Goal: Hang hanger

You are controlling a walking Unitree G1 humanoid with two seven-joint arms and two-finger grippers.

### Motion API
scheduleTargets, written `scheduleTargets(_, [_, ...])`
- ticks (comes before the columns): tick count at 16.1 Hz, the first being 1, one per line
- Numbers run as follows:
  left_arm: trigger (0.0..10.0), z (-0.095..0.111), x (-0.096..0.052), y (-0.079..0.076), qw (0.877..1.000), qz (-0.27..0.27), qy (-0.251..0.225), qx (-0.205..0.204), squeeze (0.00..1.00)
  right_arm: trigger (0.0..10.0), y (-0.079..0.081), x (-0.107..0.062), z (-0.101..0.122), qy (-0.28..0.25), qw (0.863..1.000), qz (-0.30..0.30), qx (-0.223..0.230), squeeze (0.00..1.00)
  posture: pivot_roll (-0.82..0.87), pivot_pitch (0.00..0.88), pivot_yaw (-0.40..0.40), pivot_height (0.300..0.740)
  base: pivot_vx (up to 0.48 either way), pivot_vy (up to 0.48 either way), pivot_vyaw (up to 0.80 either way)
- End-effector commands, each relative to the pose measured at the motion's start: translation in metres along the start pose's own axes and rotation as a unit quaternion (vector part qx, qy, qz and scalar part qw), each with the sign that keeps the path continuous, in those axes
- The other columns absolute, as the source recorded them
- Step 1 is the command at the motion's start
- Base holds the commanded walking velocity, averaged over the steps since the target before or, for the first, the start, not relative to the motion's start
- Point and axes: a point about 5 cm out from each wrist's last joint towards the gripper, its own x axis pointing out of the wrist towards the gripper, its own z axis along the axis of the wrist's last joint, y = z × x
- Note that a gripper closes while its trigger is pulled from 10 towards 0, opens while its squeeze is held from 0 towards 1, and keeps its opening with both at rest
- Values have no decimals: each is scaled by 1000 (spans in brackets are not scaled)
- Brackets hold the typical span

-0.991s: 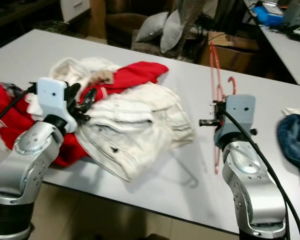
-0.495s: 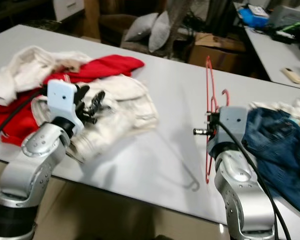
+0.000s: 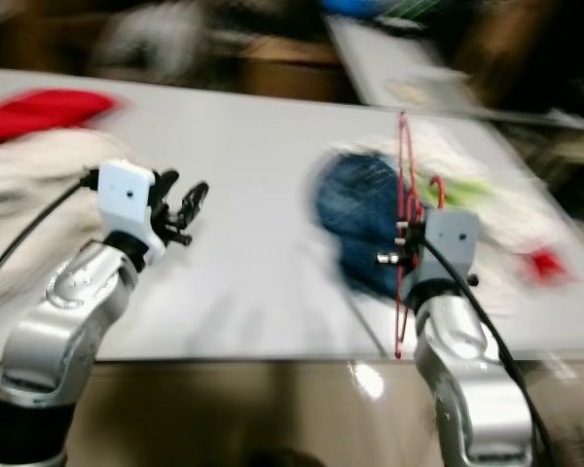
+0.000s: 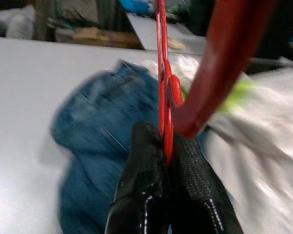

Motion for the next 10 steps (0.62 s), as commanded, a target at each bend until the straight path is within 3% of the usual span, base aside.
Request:
scheduleTargets(1, [10000, 0, 0, -4, 1000, -6, -3, -5, 0, 10000, -5, -1, 3, -6, 1000, -8, -14, 0, -5, 61, -79, 740, 0, -345, -800])
scheduleTargets(4, [10000, -7, -3, -7, 1000, -4, 4, -9, 0, 10000, -8, -1, 5, -6, 1000, -11, -21, 0, -18, 59, -79, 740, 0, -192, -719])
scheduleTargets(5, [10000, -9, -2, -7, 1000, 2, 13, -22, 0, 10000, -9, -3, 4, -5, 1000, -9, -29, 0, -18, 58, -80, 740, 0, 0, 0])
scheduleTargets(7, [10000, -6, -4, -11, 1000, -13, -9, 5, 0, 10000, -8, -3, 2, -1, 999, -6, -52, 0, -18, 55, -82, 740, 0, 0, 0])
scheduleTargets(10, [10000, -14, -7, -13, 1000, -12, 3, -17, 0, 10000, -8, -3, -3, 6, 999, -14, -52, 0, -14, 45, -85, 740, 0, 0, 0])
